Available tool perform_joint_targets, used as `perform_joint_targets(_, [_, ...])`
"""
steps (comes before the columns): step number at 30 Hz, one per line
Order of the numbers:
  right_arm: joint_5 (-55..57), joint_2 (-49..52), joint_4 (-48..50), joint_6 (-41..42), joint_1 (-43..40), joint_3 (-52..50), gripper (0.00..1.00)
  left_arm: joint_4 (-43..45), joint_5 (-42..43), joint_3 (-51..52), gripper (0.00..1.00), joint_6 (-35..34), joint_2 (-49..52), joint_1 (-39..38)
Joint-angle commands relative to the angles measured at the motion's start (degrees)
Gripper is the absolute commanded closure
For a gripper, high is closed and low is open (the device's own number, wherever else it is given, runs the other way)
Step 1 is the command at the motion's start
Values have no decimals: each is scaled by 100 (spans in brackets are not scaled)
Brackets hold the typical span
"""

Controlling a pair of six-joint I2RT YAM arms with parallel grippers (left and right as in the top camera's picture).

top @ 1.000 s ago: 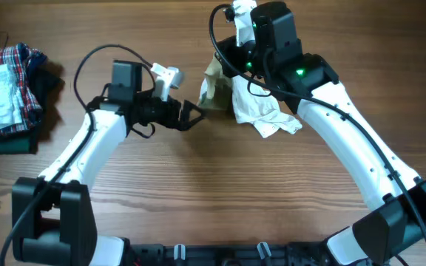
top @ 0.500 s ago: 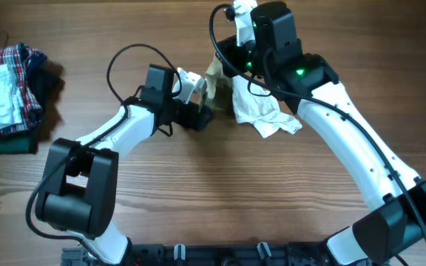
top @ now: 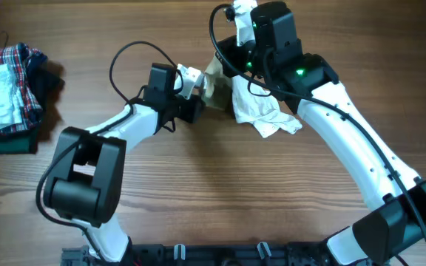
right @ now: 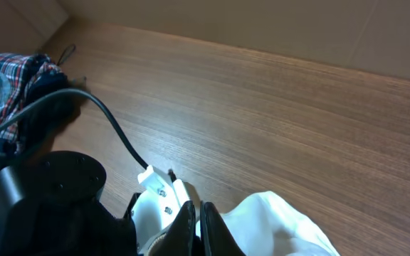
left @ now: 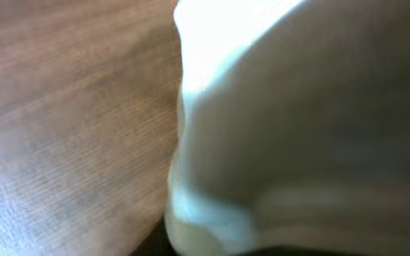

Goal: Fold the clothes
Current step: 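Reach the left gripper to the garment and grasp its left edge, then lift the garment with both grippers and shake it open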

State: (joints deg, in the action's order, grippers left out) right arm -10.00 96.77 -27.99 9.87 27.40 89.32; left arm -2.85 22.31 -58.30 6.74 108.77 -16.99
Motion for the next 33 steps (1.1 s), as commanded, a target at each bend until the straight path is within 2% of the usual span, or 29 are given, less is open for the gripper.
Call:
perform_joint_targets(1, [118, -109, 55, 55, 11, 68, 96, 197, 7, -129, 96, 28, 2, -37])
perform_joint_targets(3, [116, -111, 57, -90, 11, 68, 96, 74, -118, -289, 96, 31, -195, -37])
perform_joint_targets(6, [116, -129, 61, -103, 11, 68, 96, -374, -929, -621, 96, 85, -728, -37])
perform_joint_targets(9, [118, -280, 125, -129, 11, 68, 96, -605, -1335, -883, 96, 363, -1325, -37])
perform_joint_targets(15, [192, -774, 111, -393, 0, 68, 96, -691, -1552, -933, 96, 667, -2144, -61])
perform_joint_targets(19, [446, -1086, 76, -391, -4, 68, 96, -732, -2142, -944, 96, 944, -2920, -155])
perform_joint_targets(21, [765, -1134, -17, -538, -9, 68, 96, -730, -2194, -966, 96, 960, -3241, -155])
perform_joint_targets(26, [743, -1333, -262, -682, -35, 68, 96, -791, -2199, -1235, 96, 962, -3821, -339])
perform_joint_targets(29, [743, -1805, -625, -671, -219, 68, 96, -1419, -2267, -1565, 96, 1108, -3901, -459])
perform_joint_targets(33, [745, -1985, -1005, -688, -411, 68, 96, -1657, -2330, -1606, 96, 1108, -3901, -656])
